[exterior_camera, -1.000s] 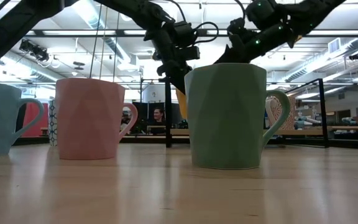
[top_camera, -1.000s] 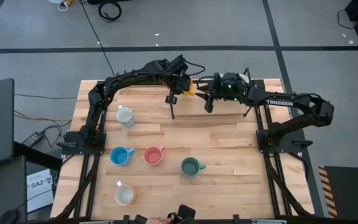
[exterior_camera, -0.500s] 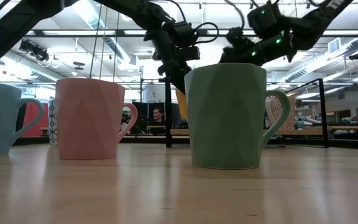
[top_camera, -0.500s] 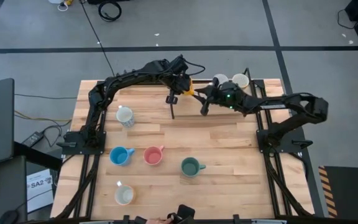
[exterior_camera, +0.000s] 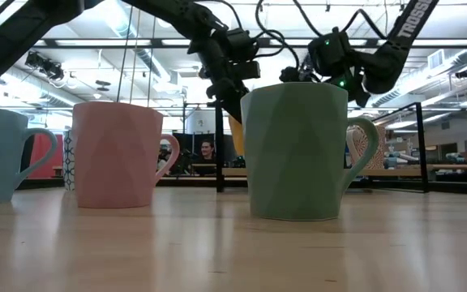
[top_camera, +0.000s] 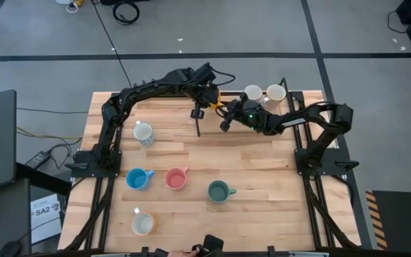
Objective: Place coffee mugs
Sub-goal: Put the yellow mug on the shelf
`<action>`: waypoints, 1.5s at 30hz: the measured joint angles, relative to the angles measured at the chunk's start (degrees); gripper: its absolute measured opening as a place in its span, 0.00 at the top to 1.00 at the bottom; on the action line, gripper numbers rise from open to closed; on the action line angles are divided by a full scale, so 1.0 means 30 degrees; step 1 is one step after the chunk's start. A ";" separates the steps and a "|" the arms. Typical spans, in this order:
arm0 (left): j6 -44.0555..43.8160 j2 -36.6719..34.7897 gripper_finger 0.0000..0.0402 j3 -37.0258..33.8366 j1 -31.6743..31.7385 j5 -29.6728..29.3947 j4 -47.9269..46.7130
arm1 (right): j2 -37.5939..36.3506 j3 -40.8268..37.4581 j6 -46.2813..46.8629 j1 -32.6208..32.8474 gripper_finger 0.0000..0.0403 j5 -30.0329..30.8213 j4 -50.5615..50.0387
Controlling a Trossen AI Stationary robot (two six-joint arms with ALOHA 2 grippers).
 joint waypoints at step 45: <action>-0.0086 -0.0015 0.80 0.0000 0.0000 -0.0082 0.0284 | 0.0675 0.0007 0.2710 0.0058 0.86 0.0729 0.0052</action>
